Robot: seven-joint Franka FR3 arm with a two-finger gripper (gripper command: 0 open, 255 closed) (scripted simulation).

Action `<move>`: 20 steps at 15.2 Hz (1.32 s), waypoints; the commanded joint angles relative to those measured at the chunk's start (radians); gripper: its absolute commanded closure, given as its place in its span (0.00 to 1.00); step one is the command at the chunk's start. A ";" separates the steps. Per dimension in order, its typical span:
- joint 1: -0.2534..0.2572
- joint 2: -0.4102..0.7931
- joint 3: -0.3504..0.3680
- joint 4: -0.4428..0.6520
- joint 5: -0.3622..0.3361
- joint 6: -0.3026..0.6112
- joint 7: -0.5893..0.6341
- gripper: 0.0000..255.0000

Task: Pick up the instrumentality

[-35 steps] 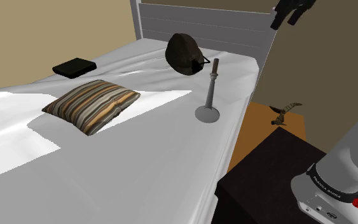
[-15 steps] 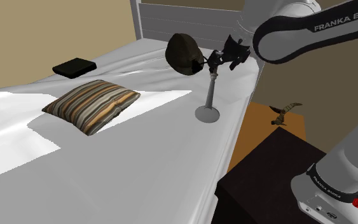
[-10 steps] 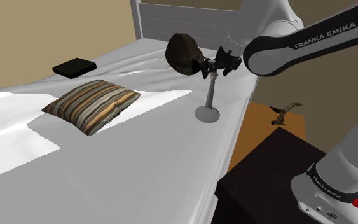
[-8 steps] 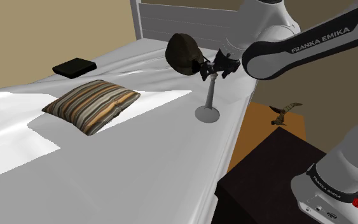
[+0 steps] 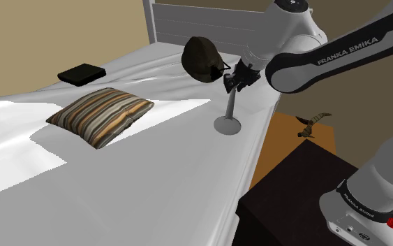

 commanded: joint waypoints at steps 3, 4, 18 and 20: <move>0.000 0.000 0.000 0.000 0.000 0.000 0.000 1.00; 0.000 0.000 0.000 0.000 0.000 0.000 0.000 1.00; 0.050 -0.083 -0.052 0.097 0.066 -0.179 -0.077 1.00; 0.055 -0.092 -0.058 0.117 0.072 -0.207 -0.087 1.00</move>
